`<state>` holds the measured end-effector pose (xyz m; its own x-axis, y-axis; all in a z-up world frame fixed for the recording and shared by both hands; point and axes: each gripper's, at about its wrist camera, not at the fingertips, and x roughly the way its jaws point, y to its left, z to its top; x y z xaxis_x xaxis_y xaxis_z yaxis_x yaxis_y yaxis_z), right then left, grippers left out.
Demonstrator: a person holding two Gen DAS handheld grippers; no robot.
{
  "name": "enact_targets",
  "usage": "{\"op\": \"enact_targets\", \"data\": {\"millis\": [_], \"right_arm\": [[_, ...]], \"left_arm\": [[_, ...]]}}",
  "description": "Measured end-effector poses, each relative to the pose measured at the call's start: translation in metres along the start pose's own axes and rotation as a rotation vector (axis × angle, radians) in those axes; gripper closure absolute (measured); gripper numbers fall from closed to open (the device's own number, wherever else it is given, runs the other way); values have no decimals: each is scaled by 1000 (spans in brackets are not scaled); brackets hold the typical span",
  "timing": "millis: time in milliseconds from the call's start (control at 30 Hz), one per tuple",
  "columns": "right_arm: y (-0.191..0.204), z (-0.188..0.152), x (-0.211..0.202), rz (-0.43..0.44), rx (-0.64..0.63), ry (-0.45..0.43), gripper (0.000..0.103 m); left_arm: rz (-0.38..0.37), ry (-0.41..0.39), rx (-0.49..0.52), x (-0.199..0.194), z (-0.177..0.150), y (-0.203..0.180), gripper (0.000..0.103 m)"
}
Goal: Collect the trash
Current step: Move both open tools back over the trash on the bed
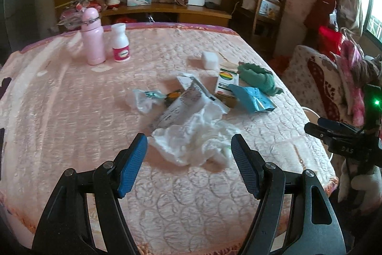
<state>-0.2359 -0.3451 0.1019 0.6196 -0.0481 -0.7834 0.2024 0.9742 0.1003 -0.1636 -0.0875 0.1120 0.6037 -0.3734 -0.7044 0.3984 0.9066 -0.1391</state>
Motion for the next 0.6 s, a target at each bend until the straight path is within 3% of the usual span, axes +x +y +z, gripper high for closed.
{"op": "enact_targets", "data": {"millis": [600], "right_arm": [[43,7,9,0,-70,10,18]], "left_arm": [[22,-36,-15,-4,-3,11,31]]}}
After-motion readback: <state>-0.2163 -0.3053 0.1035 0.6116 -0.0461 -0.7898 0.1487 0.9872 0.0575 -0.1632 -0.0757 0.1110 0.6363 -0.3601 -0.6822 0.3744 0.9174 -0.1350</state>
